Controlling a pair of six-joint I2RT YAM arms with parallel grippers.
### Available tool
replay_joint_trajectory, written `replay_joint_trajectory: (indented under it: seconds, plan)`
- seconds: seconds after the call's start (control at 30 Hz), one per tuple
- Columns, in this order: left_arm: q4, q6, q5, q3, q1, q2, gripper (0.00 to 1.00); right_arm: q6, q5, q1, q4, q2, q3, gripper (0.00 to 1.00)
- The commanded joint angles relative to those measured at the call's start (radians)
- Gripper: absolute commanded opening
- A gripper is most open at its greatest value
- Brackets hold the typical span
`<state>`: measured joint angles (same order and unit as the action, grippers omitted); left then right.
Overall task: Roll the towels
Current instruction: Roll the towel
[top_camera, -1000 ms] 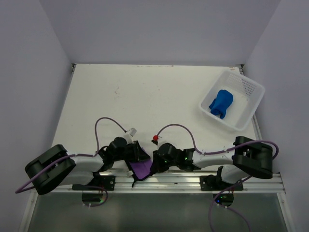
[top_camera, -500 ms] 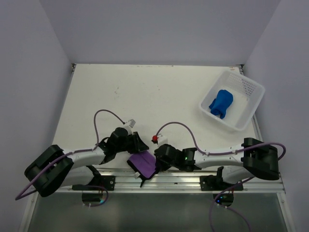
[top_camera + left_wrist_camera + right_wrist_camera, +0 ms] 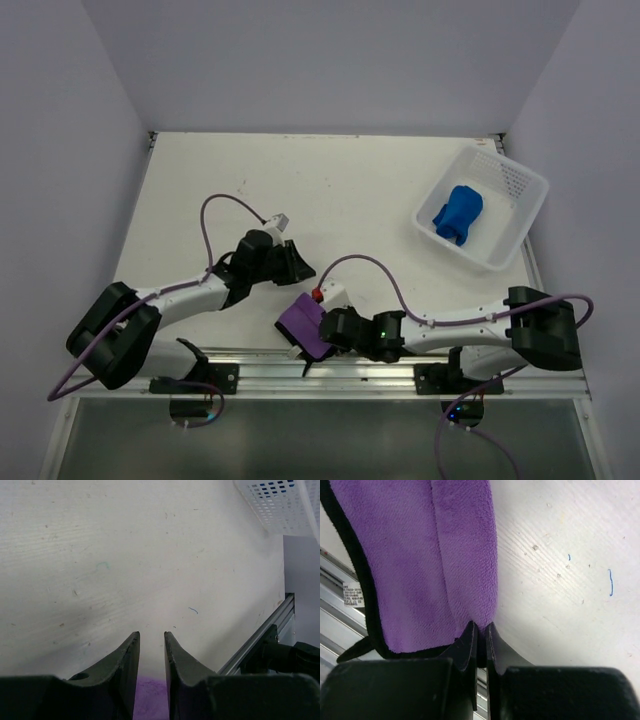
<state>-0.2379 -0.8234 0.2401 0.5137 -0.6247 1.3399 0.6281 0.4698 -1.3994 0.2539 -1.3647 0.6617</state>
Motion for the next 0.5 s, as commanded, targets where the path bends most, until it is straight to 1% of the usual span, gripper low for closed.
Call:
replay_joint_trajectory:
  seconds: [0.0, 0.03, 0.2, 0.27, 0.47]
  plan:
    - [0.025, 0.03, 0.037, 0.055, 0.008, 0.015, 0.3, -0.042, 0.159, -0.047, 0.065, -0.046, 0.085, 0.0]
    - [0.026, 0.03, 0.042, 0.062, 0.01, 0.019, 0.3, -0.044, 0.2, -0.058, 0.091, -0.075, 0.111, 0.0]
    - [0.032, 0.027, 0.064, 0.083, 0.01, 0.025, 0.3, -0.041, 0.297, -0.125, 0.162, -0.177, 0.197, 0.0]
    - [0.035, 0.026, 0.068, 0.089, 0.011, 0.024, 0.3, -0.019, 0.36, -0.153, 0.221, -0.232, 0.229, 0.0]
    - [0.035, 0.013, 0.094, 0.092, 0.011, 0.016, 0.3, 0.01, 0.47, -0.207, 0.347, -0.335, 0.322, 0.0]
